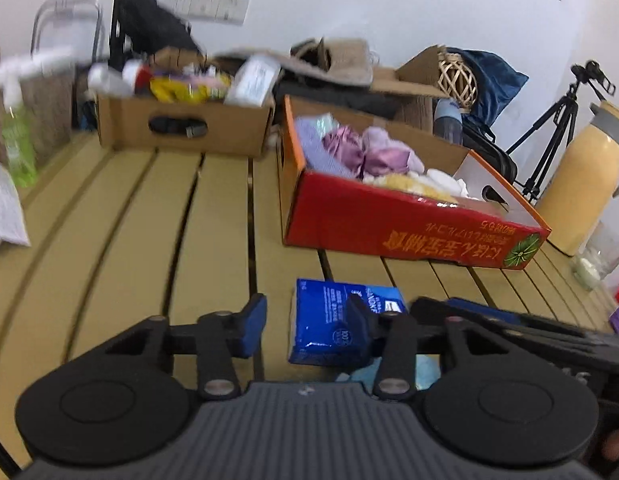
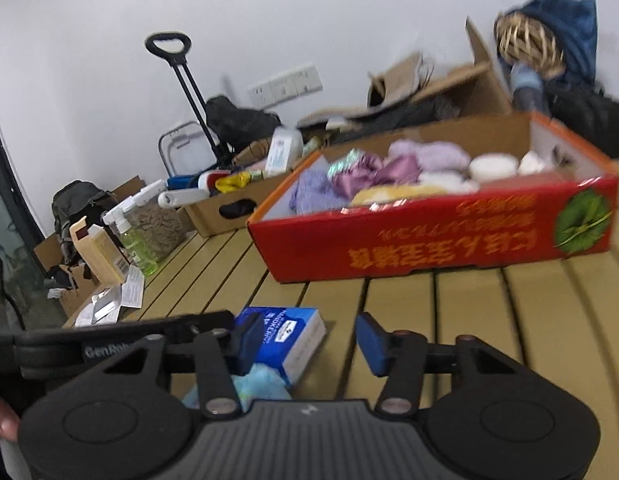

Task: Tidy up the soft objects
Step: 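Grasp the small blue box with the right tool while the left tool clamps it, then carry the blue box into the cardboard box and release it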

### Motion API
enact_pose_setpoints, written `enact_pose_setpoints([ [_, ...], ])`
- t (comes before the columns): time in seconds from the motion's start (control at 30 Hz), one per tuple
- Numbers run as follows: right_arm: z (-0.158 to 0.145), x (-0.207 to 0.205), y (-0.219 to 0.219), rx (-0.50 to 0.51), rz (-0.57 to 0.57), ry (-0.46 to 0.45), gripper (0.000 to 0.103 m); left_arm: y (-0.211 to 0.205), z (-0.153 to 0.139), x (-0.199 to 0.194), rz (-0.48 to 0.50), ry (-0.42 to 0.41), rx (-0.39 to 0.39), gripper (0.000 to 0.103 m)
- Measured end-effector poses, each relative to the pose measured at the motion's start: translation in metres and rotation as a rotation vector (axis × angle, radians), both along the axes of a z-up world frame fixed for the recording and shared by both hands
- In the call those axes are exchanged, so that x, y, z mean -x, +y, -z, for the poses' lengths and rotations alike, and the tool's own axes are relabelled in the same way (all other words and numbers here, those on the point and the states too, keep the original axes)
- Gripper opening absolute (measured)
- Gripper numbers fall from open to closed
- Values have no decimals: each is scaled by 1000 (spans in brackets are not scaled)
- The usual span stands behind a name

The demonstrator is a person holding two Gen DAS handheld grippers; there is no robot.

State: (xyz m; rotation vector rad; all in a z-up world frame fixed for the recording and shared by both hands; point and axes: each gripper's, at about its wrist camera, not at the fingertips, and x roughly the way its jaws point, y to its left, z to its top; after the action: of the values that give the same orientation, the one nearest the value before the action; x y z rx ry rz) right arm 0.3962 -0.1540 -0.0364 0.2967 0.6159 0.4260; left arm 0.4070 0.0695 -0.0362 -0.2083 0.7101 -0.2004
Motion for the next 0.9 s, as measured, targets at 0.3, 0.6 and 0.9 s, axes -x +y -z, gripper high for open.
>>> enact_pose_setpoints([
  [0.3, 16, -13, 21, -7, -25, 26, 21, 6, 6, -2, 19, 9, 84, 27],
  [0.6, -44, 32, -5, 0, 0, -115, 16, -32, -66, 62, 28, -170, 83, 27],
  [0.9, -82, 138, -85, 8, 93, -208, 16, -109, -90, 141, 131, -241, 142, 27],
])
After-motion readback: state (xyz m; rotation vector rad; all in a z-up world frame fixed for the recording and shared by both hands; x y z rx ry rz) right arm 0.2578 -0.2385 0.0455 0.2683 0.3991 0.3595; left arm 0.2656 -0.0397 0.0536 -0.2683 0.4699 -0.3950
